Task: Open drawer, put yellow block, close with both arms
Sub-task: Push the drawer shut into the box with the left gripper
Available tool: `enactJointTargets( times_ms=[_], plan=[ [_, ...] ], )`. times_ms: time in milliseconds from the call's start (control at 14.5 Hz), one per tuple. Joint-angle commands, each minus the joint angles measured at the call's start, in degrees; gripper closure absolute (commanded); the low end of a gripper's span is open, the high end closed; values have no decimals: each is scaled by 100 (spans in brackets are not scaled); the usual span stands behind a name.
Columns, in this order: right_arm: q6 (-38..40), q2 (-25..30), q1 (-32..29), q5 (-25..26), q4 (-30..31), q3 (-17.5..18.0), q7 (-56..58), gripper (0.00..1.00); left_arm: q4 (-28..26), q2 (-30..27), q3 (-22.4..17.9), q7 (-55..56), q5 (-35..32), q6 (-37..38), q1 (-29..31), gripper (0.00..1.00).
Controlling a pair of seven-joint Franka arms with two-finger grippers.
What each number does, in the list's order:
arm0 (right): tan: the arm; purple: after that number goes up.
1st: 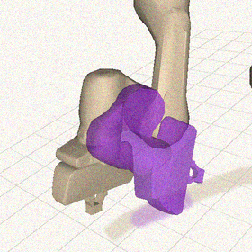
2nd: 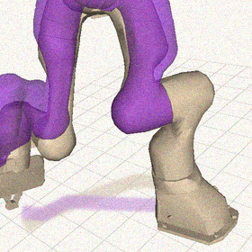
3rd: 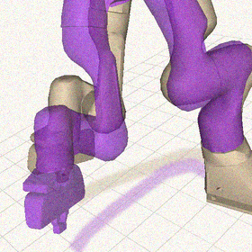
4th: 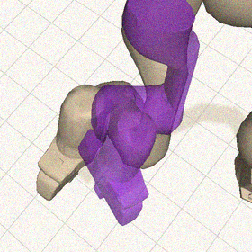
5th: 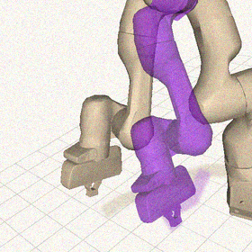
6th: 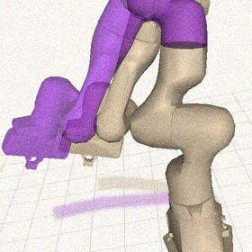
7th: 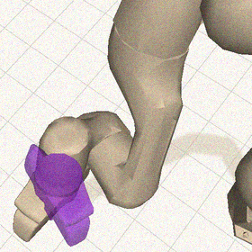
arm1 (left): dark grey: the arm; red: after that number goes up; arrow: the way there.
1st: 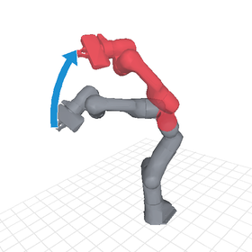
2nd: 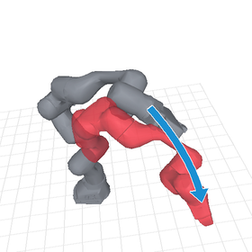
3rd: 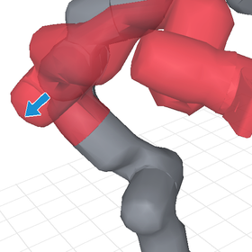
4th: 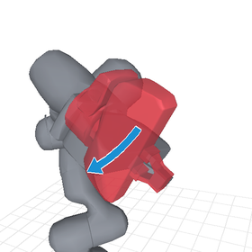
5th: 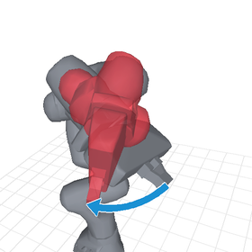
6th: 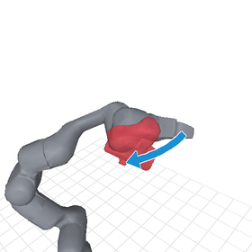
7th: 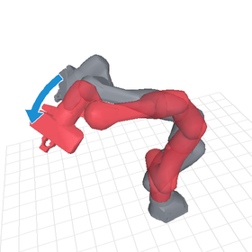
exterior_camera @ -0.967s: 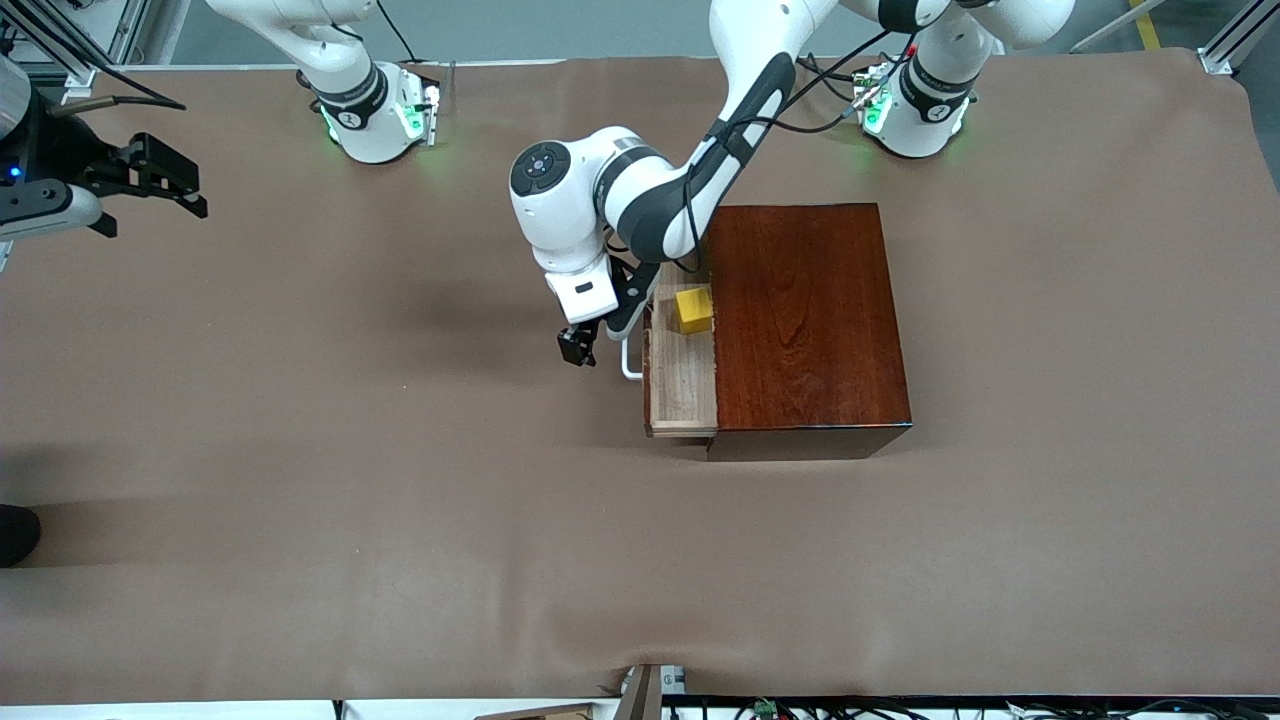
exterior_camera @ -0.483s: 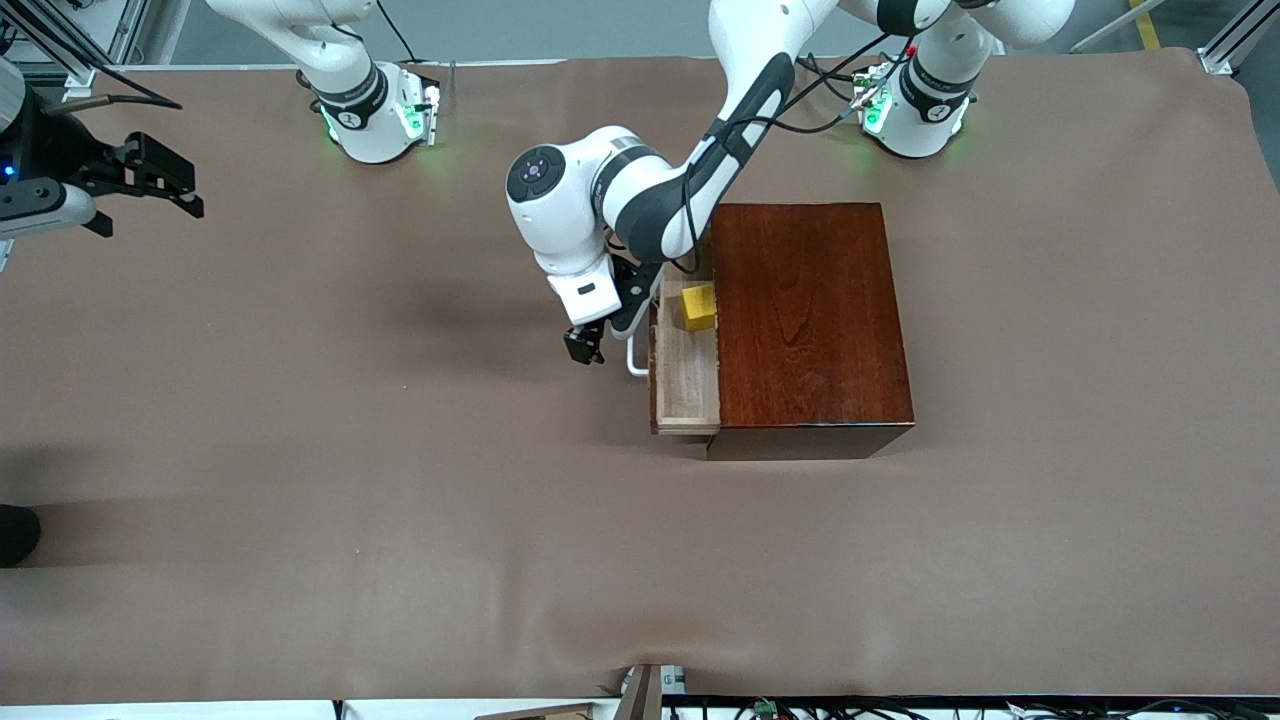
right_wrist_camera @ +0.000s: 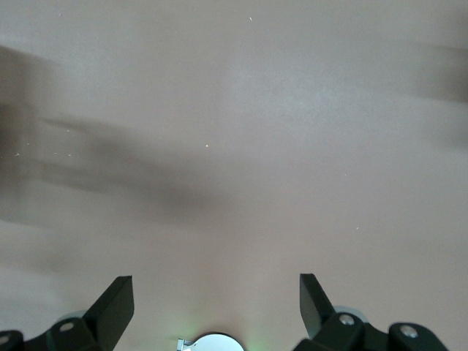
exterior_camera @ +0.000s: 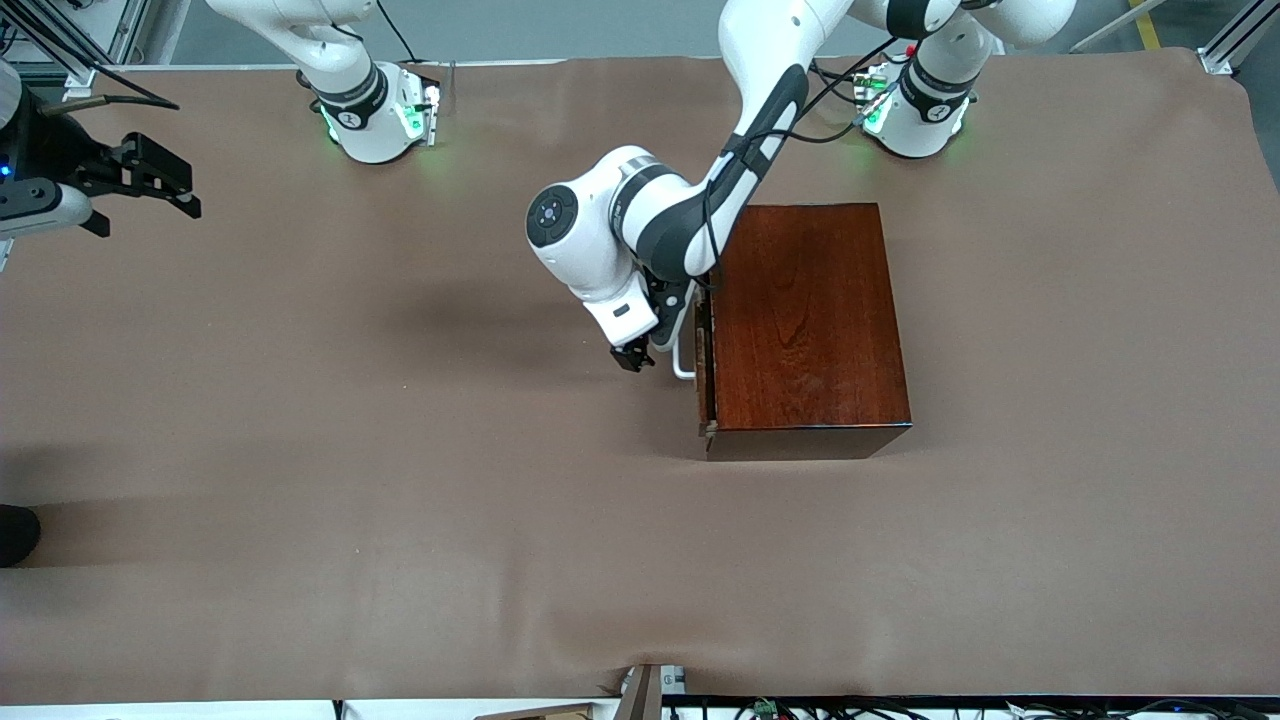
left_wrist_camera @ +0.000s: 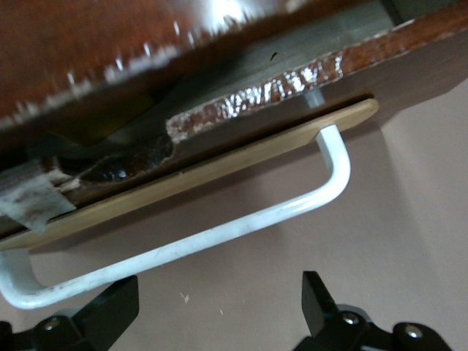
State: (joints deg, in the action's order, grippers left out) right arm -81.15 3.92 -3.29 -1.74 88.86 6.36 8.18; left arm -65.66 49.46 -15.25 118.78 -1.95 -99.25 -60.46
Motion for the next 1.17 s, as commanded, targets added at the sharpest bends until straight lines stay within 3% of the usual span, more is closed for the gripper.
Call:
enactJointTargets(
  times_ms=[0, 552, 1105],
  plan=[
    [46, -57, 12, 357, -202, 102, 60, 0, -237, -191, -40, -74, -139, 283, 34, 0],
    [29, -198, 153, 341, -387, 85, 34, 0, -193, -226, -39, -590, -130, 265, 43, 0],
    [55, -233, 82, -2, -414, 41, -555, 0, -193, -1051, -57, -1856, -498, 125, 113, 0]
  ],
)
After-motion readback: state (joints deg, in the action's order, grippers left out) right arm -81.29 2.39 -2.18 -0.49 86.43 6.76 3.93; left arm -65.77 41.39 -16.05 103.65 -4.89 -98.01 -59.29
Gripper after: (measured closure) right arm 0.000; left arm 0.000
